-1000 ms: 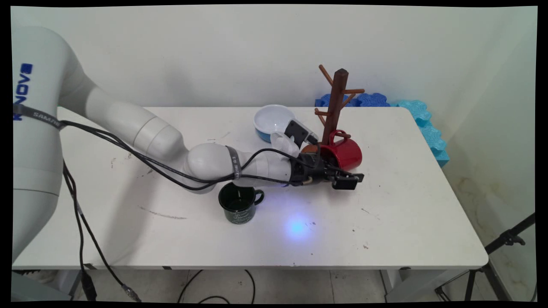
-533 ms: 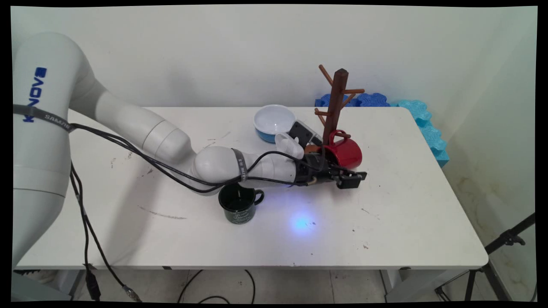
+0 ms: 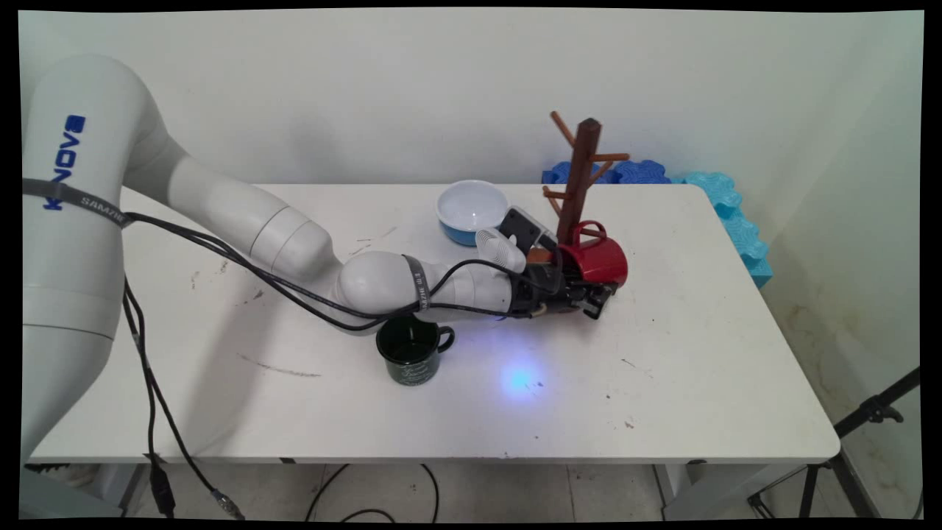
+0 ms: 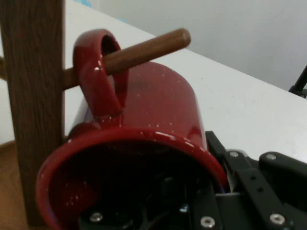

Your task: Place the picked object on the table

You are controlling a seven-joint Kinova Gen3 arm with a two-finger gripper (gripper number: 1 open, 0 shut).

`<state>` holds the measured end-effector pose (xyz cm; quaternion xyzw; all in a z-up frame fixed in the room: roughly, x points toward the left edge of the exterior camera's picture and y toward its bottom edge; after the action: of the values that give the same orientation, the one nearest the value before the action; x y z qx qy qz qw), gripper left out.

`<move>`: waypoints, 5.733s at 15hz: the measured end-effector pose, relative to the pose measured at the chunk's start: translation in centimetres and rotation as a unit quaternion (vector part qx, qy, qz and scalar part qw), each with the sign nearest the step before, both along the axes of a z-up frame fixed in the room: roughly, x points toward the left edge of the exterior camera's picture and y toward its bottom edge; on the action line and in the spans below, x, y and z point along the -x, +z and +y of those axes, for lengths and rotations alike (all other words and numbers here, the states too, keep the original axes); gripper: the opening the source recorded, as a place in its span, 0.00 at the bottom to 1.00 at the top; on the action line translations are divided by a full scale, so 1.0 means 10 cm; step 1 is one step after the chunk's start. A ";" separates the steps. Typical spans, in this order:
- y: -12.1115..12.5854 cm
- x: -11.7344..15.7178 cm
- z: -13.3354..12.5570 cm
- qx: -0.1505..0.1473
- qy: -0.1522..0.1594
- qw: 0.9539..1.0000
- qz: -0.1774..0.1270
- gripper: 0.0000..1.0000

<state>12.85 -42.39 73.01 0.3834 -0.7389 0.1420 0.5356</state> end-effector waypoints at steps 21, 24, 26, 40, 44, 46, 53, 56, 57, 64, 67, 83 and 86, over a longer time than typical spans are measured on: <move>0.60 0.05 0.40 0.004 -0.019 0.999 0.025 0.00; 0.68 0.02 0.52 0.007 -0.033 0.999 0.023 0.00; 0.74 -0.04 0.63 0.006 -0.046 0.999 0.014 0.00; 1.60 -0.93 1.19 0.050 -0.148 0.981 -0.112 0.00; 1.82 -1.14 1.15 0.079 -0.154 0.973 -0.152 0.00; 1.92 -1.25 1.14 0.081 -0.156 0.968 -0.177 0.00; 2.15 -1.61 1.12 0.095 -0.173 0.940 -0.279 0.00; 2.17 -1.75 1.09 0.097 -0.185 0.921 -0.329 0.00; 2.17 -1.78 1.08 0.096 -0.188 0.914 -0.345 0.00; 2.09 -1.95 0.83 0.084 -0.203 0.860 -0.461 0.00; 2.03 -1.96 0.66 0.071 -0.212 0.838 -0.498 0.00; 1.71 -1.70 -0.08 -0.061 -0.239 0.801 -0.545 0.00; 1.67 -1.65 -0.19 -0.081 -0.242 0.801 -0.541 0.00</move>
<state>29.30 -44.30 89.72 0.0949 -0.9861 0.1324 0.0328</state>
